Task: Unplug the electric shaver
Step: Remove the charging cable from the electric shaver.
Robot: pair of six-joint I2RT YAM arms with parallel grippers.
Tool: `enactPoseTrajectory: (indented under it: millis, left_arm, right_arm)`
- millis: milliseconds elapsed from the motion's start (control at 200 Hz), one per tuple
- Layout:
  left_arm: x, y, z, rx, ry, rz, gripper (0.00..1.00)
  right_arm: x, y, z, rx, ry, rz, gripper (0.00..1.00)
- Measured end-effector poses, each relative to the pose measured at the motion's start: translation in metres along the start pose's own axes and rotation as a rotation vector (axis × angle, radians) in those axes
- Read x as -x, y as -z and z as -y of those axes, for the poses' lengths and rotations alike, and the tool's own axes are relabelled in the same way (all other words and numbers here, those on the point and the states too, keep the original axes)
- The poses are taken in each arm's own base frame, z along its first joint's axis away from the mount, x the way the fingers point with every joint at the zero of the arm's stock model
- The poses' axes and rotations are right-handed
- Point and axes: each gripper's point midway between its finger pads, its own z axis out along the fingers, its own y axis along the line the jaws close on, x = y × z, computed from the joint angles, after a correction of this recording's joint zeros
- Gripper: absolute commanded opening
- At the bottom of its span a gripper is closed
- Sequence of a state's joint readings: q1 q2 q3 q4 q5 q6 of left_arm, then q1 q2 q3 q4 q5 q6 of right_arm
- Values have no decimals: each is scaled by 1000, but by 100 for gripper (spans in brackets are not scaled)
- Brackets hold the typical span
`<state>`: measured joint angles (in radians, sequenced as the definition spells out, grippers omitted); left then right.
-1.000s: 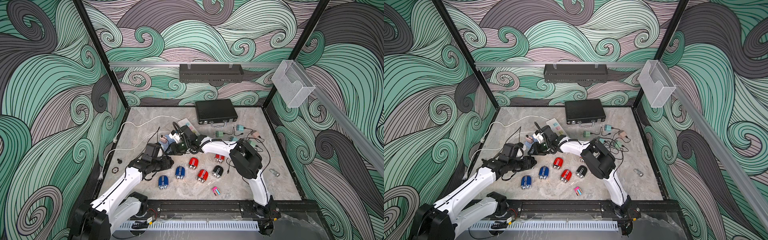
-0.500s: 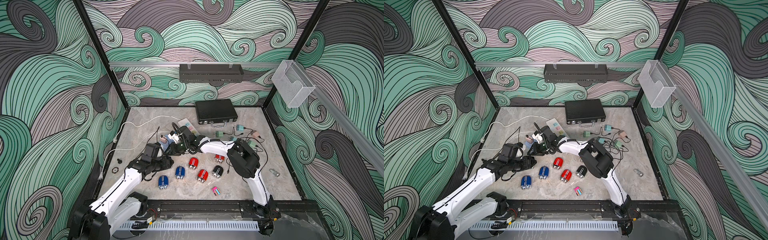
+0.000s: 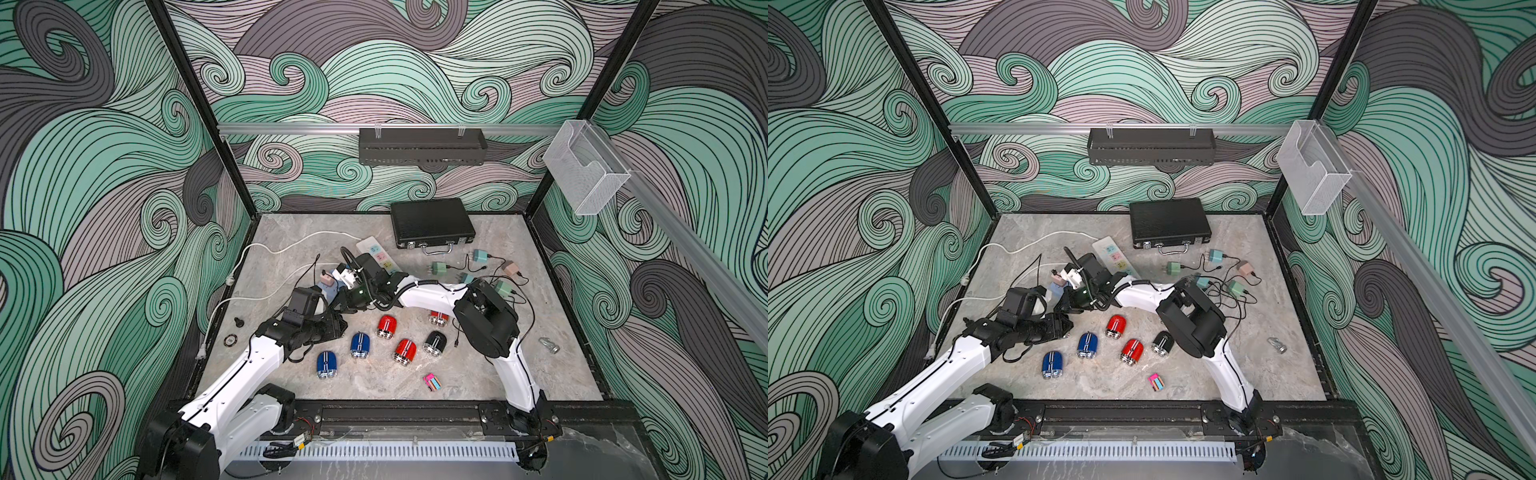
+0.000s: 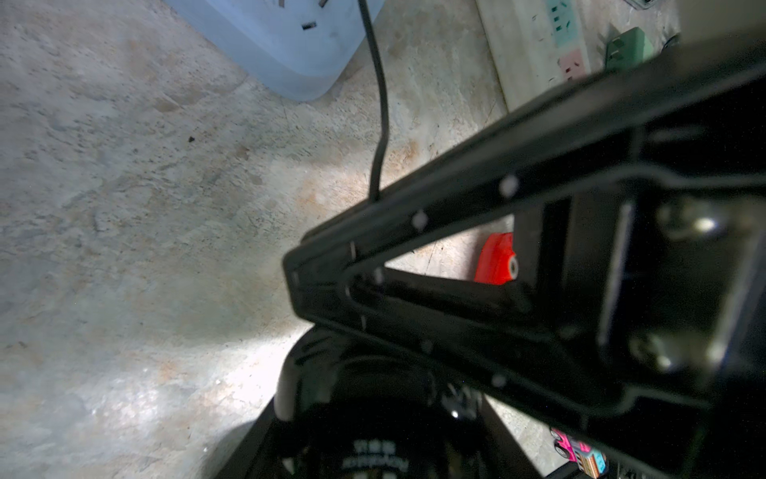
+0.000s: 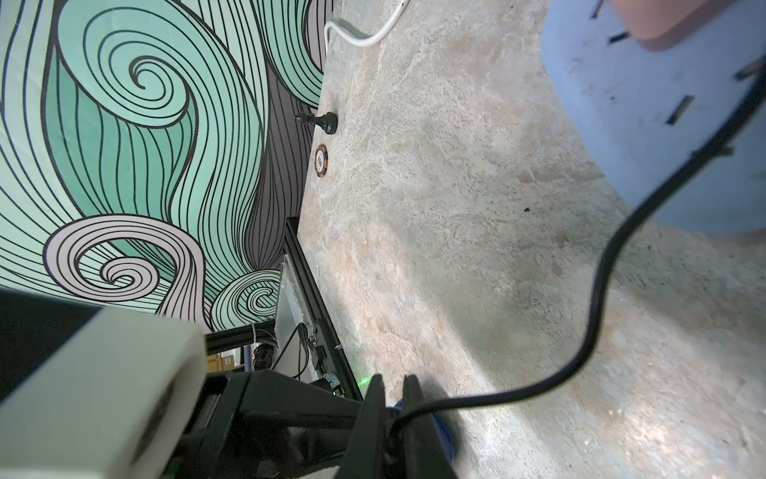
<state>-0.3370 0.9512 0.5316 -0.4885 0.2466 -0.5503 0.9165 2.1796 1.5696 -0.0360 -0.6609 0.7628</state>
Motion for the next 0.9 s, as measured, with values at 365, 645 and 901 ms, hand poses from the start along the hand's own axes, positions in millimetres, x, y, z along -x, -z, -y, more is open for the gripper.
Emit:
enactPoseTrajectory:
  millis: [365,645,901]
  left_arm:
    - [1,2,-2,10,-1,10,19]
    - [4,2,0,5,-5,23,19]
    - [7,2,3,-5,-10,35,19]
  right_arm:
    - [2,1,-2,-8,11,0,1]
    - [5,5,-2,-26,10,-1,0]
    - [11,9,-1,-25,5,6,0]
